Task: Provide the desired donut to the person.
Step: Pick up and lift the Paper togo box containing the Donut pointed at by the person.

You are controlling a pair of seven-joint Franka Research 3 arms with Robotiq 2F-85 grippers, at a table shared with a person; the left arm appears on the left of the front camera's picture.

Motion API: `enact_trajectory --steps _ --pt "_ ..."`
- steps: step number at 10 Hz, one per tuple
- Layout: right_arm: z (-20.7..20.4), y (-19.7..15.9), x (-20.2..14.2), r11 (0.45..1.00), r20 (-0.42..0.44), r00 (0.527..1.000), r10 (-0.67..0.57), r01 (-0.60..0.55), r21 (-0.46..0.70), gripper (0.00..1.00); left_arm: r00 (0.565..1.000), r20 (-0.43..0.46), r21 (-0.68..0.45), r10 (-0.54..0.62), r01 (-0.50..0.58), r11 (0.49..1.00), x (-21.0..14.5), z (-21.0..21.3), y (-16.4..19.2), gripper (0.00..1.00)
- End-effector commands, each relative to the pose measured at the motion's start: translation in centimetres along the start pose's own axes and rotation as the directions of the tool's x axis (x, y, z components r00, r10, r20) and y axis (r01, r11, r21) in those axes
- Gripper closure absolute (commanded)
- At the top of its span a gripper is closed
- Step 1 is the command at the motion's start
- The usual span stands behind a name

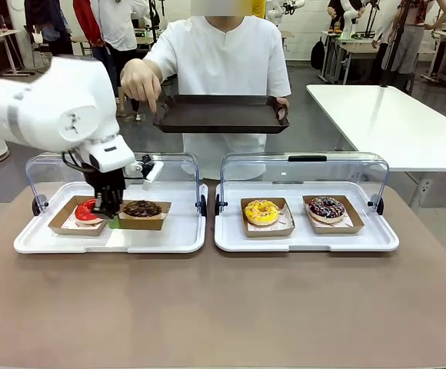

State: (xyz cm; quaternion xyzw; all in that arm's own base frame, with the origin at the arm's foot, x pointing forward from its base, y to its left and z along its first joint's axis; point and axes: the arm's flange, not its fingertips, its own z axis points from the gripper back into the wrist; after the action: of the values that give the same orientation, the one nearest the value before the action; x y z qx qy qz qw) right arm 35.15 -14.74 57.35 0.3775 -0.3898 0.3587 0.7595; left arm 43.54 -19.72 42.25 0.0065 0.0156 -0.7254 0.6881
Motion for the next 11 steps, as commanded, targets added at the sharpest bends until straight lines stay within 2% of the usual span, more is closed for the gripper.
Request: enact_trajectory --steps 1,3,5,8,11 --pt "-0.1 0.0 0.0 1.0 0.019 1.0 0.008 -0.008 0.01 0.0 0.999 -0.017 -0.06 0.047 -0.048 0.997 0.3 4.3 -4.9 1.0" --pt "-0.1 0.0 0.0 1.0 0.019 1.0 0.008 -0.008 0.01 0.0 1.0 -0.018 -0.019 0.026 -0.026 0.999 0.4 9.1 -8.4 1.0" --pt "-0.1 0.0 0.0 1.0 0.019 1.0 0.008 -0.008 0.01 0.0 0.999 0.004 0.073 0.035 -0.035 0.997 0.9 12.7 -9.7 1.0" --pt "-0.1 0.0 0.0 1.0 0.019 1.0 0.008 -0.008 0.01 0.0 0.996 0.055 0.083 0.07 -0.074 0.994 1.4 16.9 -7.7 1.0" --pt "-0.1 0.0 0.0 1.0 0.019 1.0 0.008 -0.008 0.01 0.0 0.991 0.087 0.046 0.099 -0.103 0.994 1.0 17.7 -4.6 1.0"
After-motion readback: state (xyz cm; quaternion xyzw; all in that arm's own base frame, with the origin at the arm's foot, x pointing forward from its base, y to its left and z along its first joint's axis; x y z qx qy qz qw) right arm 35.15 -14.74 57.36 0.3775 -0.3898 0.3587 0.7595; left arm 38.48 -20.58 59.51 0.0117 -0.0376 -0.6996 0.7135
